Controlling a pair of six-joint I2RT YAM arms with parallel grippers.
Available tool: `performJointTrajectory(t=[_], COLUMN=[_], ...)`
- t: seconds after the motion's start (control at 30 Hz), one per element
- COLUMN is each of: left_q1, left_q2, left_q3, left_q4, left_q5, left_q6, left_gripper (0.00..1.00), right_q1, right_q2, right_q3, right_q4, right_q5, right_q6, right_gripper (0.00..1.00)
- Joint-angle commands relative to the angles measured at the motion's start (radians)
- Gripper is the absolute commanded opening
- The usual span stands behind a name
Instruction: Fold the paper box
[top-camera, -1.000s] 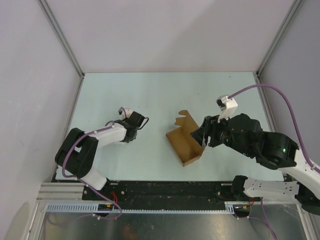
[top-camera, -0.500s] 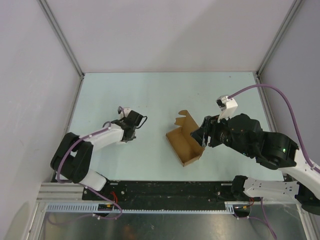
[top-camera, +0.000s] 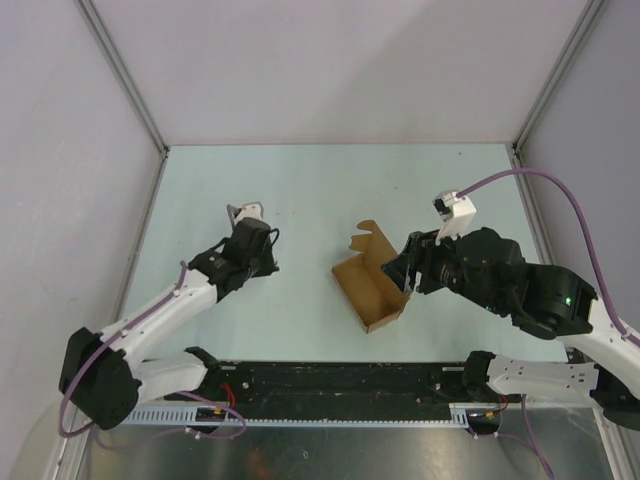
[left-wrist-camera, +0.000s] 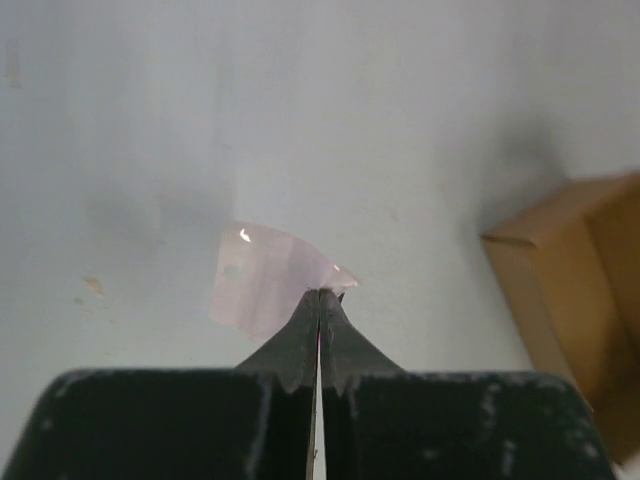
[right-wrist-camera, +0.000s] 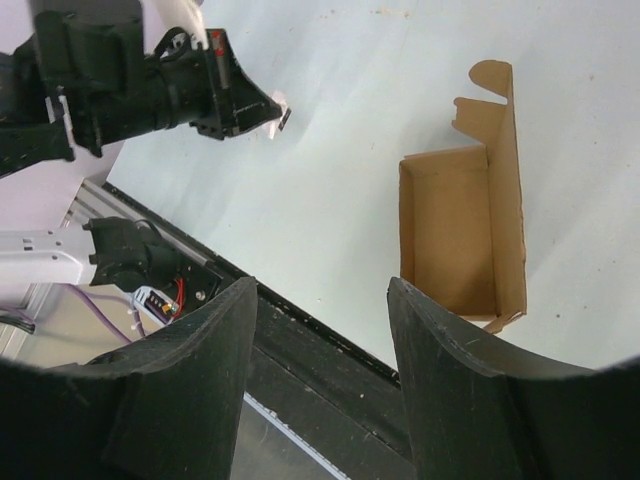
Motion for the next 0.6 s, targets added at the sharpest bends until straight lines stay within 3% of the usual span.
performJointTrajectory(t=[0.0, 0.17, 0.33, 0.57], left_q1=[-0.079, -0.325, -0.51, -0.553], left_q2=[-0.099, -0.089, 0.066, 0.328], left_q3=[0.044, 0.158, 0.331, 0.451], left_q4=[0.002, 0.004, 0.028, 0.123], left_q5=[0.153, 0.141, 0.052, 0.069], left_q6=[0.001, -0.054, -0.067, -0.044], left_gripper=[0.0, 0.0, 0.0, 0.0], right_q1=[0.001, -0.015, -0.027, -0.031], right_q2=[-0.041, -0.084, -0.114, -0.123], right_q3=[0.001, 0.0, 0.001, 0.001], right_q4=[0.025, 0.023, 0.01, -0.016], right_q5=[0.054, 0.099, 0.105, 0.103], right_q6=[-0.016, -0.028, -0.021, -0.001], right_gripper=[0.61, 0.61, 0.6, 0.61])
